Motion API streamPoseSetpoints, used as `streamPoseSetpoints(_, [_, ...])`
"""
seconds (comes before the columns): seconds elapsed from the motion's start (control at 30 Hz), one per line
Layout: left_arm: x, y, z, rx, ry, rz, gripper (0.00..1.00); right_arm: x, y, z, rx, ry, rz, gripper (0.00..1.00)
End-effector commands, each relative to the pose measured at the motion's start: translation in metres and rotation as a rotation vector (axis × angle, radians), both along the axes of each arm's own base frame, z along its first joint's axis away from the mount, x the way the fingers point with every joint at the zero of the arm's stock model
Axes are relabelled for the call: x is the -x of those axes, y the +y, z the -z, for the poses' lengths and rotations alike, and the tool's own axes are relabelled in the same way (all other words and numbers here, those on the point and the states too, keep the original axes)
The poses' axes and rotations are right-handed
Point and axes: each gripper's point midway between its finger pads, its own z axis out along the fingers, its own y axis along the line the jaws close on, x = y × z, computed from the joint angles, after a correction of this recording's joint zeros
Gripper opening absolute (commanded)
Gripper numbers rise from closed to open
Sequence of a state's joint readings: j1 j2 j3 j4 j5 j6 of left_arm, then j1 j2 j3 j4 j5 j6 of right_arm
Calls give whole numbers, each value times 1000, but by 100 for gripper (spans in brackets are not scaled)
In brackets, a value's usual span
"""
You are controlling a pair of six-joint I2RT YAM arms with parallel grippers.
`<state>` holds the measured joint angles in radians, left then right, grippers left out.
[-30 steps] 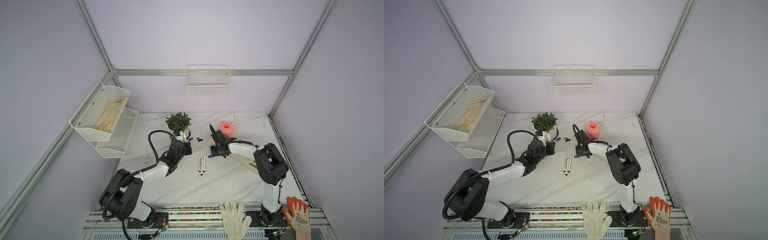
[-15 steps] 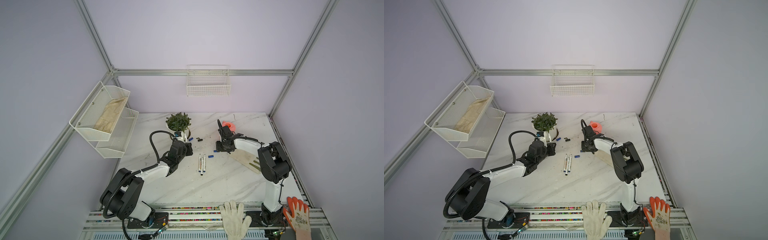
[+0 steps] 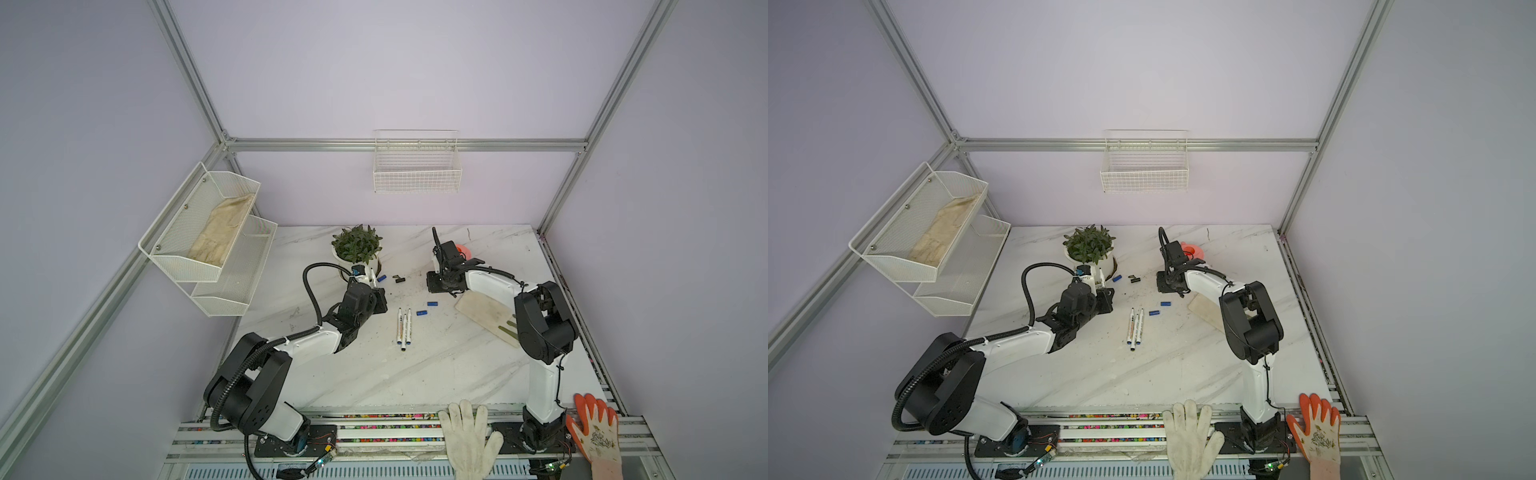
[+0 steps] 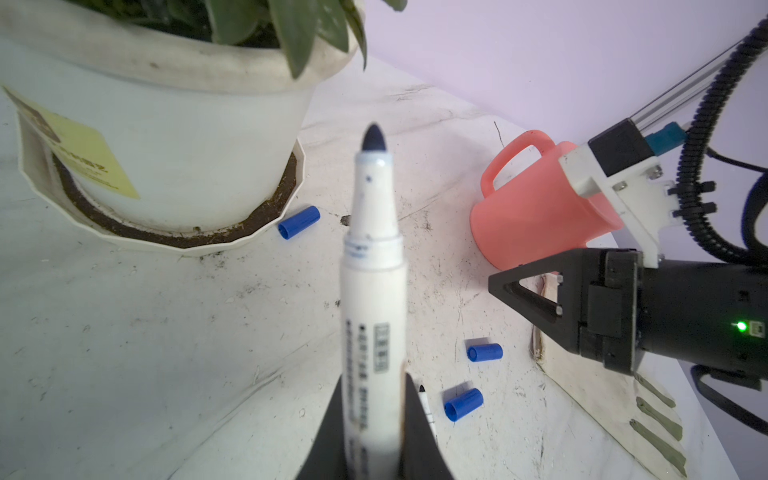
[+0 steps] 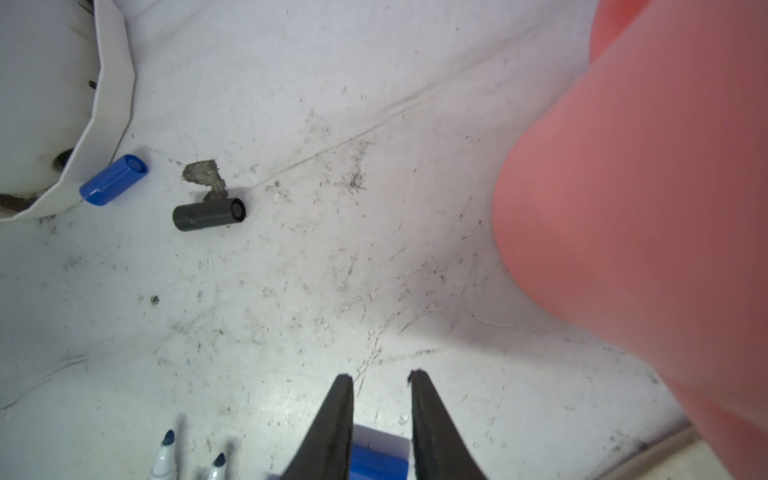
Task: Insert the pens into the pen caps
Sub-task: 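Move the right gripper down over the blue caps near the markers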
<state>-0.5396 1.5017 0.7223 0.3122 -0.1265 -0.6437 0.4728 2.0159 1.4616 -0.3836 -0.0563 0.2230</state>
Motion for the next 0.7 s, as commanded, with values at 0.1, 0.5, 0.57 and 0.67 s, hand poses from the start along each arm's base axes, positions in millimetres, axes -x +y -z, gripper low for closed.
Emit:
streamPoseSetpoints(0.1, [2, -1, -6, 15, -23, 1, 0, 24, -12, 27, 43, 95, 19, 19])
streamPoseSetpoints(0.5, [0, -7, -7, 18, -21, 17, 0, 66, -23, 31, 20, 167, 10, 14])
streamPoseSetpoints(0.57, [0, -7, -6, 18, -20, 16, 0, 71, -19, 25, -17, 172, -3, 14])
streamPoseSetpoints(0.67, [0, -9, -6, 18, -18, 21, 0, 72, -15, 10, -48, 149, -16, 14])
